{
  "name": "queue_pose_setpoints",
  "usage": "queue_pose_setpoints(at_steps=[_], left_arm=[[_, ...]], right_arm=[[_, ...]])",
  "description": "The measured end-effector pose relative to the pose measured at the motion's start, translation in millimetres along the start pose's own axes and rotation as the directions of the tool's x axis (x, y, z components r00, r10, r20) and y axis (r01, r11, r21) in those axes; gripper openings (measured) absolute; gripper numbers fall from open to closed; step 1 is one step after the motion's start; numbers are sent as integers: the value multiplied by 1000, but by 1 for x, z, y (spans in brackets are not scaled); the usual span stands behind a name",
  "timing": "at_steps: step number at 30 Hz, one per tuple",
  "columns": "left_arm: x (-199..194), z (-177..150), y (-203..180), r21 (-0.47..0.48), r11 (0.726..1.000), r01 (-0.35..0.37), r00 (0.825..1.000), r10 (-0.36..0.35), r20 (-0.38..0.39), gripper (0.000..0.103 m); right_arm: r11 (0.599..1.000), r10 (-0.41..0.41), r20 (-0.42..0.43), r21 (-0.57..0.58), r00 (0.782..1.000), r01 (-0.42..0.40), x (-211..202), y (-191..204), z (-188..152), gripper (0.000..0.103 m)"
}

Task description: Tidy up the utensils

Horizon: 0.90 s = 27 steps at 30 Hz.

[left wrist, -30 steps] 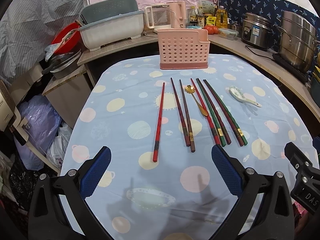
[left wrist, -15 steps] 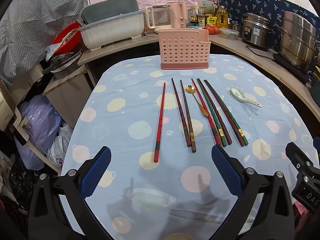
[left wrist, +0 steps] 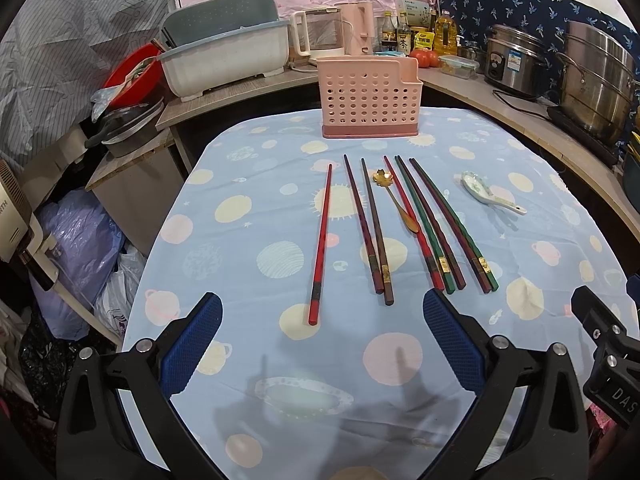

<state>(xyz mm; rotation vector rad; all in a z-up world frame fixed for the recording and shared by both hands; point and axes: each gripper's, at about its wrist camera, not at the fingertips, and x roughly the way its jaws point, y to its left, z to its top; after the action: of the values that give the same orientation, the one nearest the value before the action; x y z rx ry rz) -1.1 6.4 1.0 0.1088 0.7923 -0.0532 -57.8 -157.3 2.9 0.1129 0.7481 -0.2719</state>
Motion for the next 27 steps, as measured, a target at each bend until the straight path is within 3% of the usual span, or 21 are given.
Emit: queue_pose_setpoints(at_steps=[27], left_arm=[[8,2,3,-4,1000,-1,1000,0,-17,96]], right_arm=[[1000,3,-10,7,1000,-3,7,-1,-2,96]])
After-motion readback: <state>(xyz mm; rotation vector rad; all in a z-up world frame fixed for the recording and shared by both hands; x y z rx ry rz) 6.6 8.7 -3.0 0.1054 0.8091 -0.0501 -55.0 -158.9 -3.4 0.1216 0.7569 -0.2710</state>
